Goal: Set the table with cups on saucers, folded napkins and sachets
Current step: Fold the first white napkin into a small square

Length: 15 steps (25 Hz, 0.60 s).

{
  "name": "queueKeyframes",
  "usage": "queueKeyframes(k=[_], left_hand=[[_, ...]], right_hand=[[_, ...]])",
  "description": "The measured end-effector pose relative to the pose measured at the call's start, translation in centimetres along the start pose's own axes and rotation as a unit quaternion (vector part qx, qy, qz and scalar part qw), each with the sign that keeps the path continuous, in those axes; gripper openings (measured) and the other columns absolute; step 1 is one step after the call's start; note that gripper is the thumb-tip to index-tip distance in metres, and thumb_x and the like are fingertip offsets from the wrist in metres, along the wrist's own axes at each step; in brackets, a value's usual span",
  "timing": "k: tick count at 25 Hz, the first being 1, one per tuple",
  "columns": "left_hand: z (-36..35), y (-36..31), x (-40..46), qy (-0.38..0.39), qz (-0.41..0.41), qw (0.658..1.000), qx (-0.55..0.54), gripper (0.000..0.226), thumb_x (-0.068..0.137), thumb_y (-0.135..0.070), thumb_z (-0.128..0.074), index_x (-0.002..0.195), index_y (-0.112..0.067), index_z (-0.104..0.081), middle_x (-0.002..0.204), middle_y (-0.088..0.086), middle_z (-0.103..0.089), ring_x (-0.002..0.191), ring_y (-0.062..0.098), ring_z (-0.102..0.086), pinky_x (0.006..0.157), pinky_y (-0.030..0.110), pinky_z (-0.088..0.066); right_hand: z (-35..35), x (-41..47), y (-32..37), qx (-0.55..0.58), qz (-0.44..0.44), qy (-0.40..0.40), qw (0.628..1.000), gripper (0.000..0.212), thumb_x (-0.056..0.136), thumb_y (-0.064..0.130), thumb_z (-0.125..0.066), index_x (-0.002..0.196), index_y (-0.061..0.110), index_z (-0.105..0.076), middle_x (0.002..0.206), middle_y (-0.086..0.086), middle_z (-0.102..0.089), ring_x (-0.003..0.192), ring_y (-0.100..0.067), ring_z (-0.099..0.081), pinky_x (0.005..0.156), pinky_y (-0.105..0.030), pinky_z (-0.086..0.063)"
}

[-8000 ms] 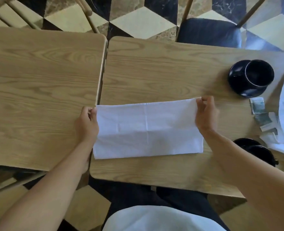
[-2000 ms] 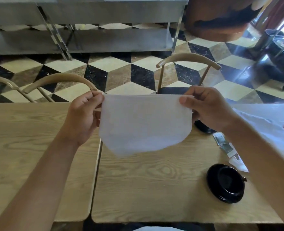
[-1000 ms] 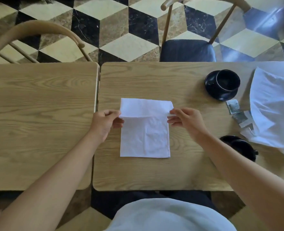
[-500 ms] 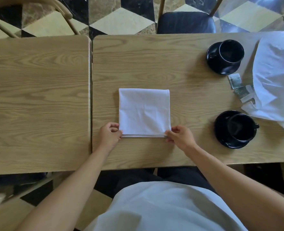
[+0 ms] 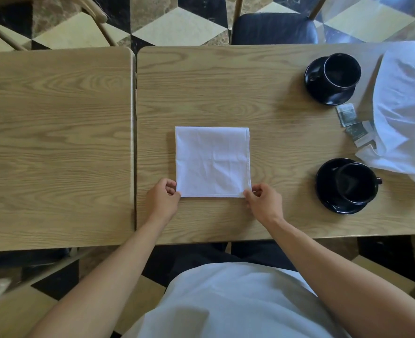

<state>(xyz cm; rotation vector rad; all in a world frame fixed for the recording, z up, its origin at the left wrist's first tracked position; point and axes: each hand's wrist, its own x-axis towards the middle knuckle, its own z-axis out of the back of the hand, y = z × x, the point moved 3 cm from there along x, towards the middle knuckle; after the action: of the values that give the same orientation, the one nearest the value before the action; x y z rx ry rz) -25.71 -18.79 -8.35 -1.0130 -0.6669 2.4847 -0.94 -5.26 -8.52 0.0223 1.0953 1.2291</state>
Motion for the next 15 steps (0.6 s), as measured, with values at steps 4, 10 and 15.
queueKeyframes(k=[4,10,15], left_hand=[[-0.2,0.1,0.0,-0.001,-0.005,1.0,0.02,0.019,0.088,-0.014,-0.072,0.1,-0.024,-0.06,0.082,-0.006,-0.064,0.074,0.011,-0.062,0.057,0.02,-0.041],[-1.1,-3.2,-0.1,-0.111,-0.195,0.958,0.178,0.041,0.08,-0.008,-0.062,0.12,-0.002,-0.056,0.12,0.017,-0.054,0.112,0.038,-0.053,0.096,0.045,-0.045],[-4.9,-8.0,4.3,-0.096,-0.35,0.908,0.21,0.042,0.094,0.006,-0.048,0.135,0.015,-0.05,0.148,0.033,-0.044,0.144,0.047,-0.035,0.118,0.054,-0.032]], right_hand=[[-0.3,0.2,0.1,-0.026,-0.018,-0.01,0.999,0.008,0.091,0.03,-0.062,0.09,0.023,-0.062,0.085,0.005,-0.07,0.075,-0.01,-0.067,0.056,-0.023,-0.045],[-1.2,0.4,3.3,-0.197,0.168,-0.103,0.96,0.037,0.089,0.03,-0.061,0.124,0.017,-0.055,0.119,0.0,-0.052,0.108,-0.019,-0.048,0.096,-0.034,-0.041],[-7.3,3.9,10.3,-0.297,0.42,-0.045,0.856,0.042,0.103,0.014,-0.048,0.144,0.006,-0.053,0.156,-0.017,-0.042,0.148,-0.038,-0.033,0.123,-0.052,-0.021]])
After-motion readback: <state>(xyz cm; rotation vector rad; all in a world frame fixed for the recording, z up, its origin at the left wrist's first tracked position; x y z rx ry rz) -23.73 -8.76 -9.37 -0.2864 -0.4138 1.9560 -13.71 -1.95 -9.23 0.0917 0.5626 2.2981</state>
